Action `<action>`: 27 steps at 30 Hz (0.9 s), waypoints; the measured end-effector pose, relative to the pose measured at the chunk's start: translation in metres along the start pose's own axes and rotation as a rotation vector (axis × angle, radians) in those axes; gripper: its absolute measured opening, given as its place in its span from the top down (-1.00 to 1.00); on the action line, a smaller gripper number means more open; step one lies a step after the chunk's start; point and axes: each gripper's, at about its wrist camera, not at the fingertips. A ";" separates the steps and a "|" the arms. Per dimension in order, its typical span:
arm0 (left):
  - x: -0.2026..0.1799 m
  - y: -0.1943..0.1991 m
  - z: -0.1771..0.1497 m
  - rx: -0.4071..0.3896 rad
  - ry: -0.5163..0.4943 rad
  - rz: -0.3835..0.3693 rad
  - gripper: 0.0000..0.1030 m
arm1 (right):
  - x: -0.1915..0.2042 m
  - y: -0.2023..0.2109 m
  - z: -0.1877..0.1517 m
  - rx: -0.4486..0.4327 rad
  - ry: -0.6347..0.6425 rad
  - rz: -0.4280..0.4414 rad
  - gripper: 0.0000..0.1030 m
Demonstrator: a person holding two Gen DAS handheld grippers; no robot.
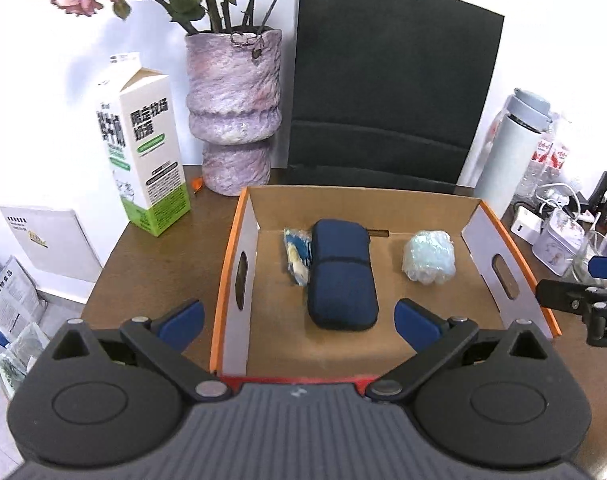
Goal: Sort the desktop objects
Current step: 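Move both open tools back toward the remaining objects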
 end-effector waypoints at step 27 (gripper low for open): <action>-0.016 0.087 -0.123 -0.092 0.024 0.004 -1.00 | -0.010 0.078 -0.135 -0.108 -0.130 0.171 -1.00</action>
Point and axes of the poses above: each gripper's, at about its wrist camera, not at the fingertips, and y roughly against the way its jaws point, x to its left, z to its top, and after that the axes turned 11 degrees about -y, right-handed
